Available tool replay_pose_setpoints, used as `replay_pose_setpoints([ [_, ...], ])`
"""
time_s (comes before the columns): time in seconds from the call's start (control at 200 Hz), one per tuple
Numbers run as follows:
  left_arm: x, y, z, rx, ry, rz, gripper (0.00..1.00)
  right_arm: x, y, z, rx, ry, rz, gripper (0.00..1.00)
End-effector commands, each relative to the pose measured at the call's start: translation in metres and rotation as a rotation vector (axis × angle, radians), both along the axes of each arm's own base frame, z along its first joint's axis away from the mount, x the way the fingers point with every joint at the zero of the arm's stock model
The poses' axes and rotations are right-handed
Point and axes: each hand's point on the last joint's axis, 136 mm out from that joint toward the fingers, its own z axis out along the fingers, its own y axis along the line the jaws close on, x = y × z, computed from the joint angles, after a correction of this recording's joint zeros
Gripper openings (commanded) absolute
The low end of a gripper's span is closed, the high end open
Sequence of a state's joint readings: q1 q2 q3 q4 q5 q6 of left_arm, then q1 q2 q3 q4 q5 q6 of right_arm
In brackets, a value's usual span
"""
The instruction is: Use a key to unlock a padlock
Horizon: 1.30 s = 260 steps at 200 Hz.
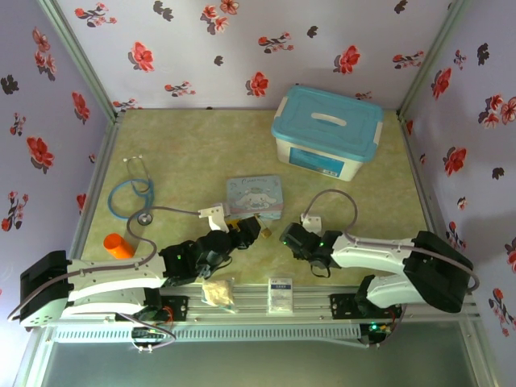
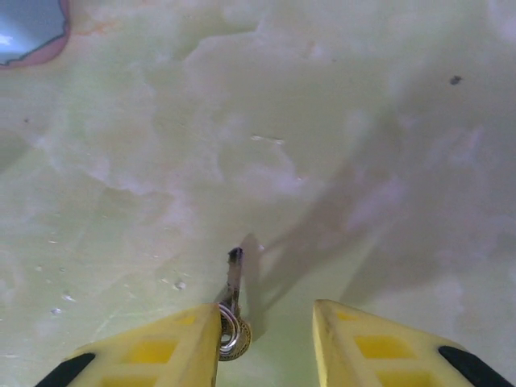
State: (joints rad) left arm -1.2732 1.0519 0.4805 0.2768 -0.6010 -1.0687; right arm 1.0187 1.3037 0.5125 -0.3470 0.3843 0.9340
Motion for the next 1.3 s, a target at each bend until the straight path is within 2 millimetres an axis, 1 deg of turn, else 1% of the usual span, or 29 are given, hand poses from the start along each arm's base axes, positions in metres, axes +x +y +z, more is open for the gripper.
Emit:
replay_pose_setpoints([
  [0.0, 0.004, 0.002, 0.001, -0.023, -0.004, 0.03, 0.64, -0.003, 0.001, -0.007, -0.017, 0.031, 0.025, 0.31],
  [0.19, 0.005, 0.003, 0.0, -0.029, -0.003, 0.033, 0.64, -0.006, 0.002, -0.015, 0.0, 0.042, 0.026, 0.23],
  [0.22, 0.005, 0.003, 0.0, -0.028, -0.002, 0.033, 0.64, -0.01, 0.005, -0.017, 0.02, 0.063, 0.034, 0.21],
  [0.305, 0.005, 0.004, -0.001, -0.03, -0.001, 0.034, 0.64, -0.01, 0.003, -0.014, 0.033, 0.053, 0.035, 0.14],
  [0.37, 0.005, 0.005, -0.001, -0.03, 0.0, 0.036, 0.64, -0.009, 0.002, -0.009, 0.043, 0.041, 0.036, 0.11],
  [0.405, 0.005, 0.005, -0.001, -0.032, 0.0, 0.036, 0.64, -0.009, 0.002, -0.008, 0.046, 0.04, 0.04, 0.08],
  [0.465, 0.005, 0.005, 0.0, -0.033, -0.002, 0.035, 0.64, -0.01, 0.0, -0.005, 0.048, 0.042, 0.046, 0.05],
  [0.7, 0.007, 0.003, 0.002, -0.029, -0.008, 0.037, 0.64, -0.021, -0.015, -0.012, 0.024, 0.074, 0.036, 0.03],
  [0.87, 0.008, 0.0, 0.002, -0.031, -0.006, 0.036, 0.64, -0.025, -0.026, -0.007, 0.021, 0.069, 0.017, 0.08],
  [0.99, 0.008, -0.002, 0.001, -0.024, -0.006, 0.036, 0.65, -0.027, -0.029, -0.003, 0.035, 0.059, 0.01, 0.14],
  [1.02, 0.008, -0.003, 0.001, -0.024, -0.006, 0.035, 0.65, -0.027, -0.03, -0.002, 0.037, 0.056, 0.008, 0.17],
  [1.06, 0.009, -0.005, 0.002, -0.023, -0.006, 0.033, 0.65, -0.026, -0.03, -0.001, 0.038, 0.052, 0.005, 0.25],
  [1.1, 0.009, -0.006, 0.002, -0.022, -0.006, 0.032, 0.65, -0.026, -0.03, -0.002, 0.038, 0.05, 0.002, 0.3],
  [1.185, 0.009, -0.008, 0.002, -0.022, -0.005, 0.029, 0.65, -0.024, -0.028, -0.004, 0.034, 0.05, 0.003, 0.37],
  [1.225, 0.009, -0.009, 0.001, -0.021, -0.005, 0.026, 0.65, -0.023, -0.026, -0.005, 0.026, 0.054, 0.007, 0.38],
  [1.295, 0.009, -0.01, 0.0, -0.02, 0.0, 0.025, 0.66, -0.022, -0.025, -0.008, 0.004, 0.062, 0.015, 0.37],
])
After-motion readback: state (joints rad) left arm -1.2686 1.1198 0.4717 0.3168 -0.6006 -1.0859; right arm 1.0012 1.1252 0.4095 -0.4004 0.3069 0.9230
